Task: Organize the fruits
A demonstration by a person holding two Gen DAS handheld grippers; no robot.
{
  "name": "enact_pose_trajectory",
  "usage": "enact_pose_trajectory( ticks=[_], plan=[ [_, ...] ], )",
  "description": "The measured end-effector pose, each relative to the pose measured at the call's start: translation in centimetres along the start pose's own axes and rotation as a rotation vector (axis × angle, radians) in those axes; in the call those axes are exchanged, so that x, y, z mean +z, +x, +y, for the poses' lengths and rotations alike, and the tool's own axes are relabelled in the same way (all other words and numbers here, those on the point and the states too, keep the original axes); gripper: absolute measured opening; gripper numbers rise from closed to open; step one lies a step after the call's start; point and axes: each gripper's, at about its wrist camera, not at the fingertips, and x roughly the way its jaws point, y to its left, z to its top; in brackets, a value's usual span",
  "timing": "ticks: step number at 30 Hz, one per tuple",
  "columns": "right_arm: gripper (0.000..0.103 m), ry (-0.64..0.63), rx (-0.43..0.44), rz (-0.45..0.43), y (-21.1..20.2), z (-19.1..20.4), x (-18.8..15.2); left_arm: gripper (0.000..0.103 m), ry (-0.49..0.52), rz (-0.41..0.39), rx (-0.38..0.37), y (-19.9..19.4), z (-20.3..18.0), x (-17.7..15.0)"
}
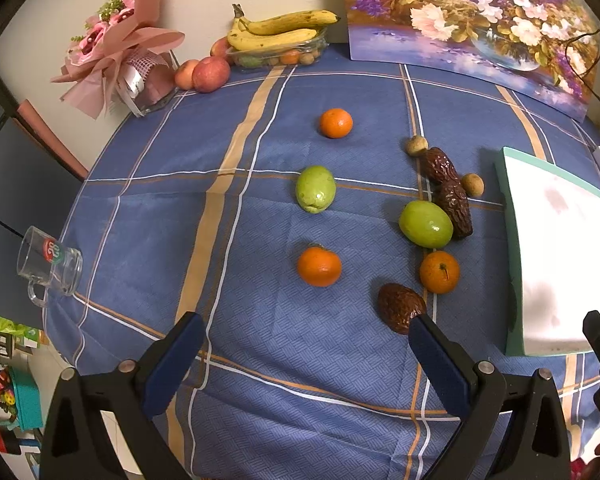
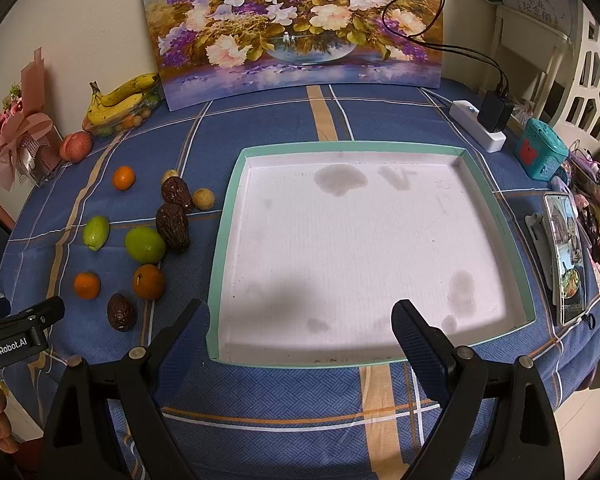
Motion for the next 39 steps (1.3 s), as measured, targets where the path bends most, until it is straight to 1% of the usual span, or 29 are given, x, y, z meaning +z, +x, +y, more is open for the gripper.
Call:
enact_pose_trajectory(
  ticks=[39],
  plan=[
    [0.093, 0.001, 0.0, 0.002, 0.12, 0.0, -0.03, 0.103, -0.007, 0.005, 0.002, 0.1, 0.14, 0.13]
  ],
)
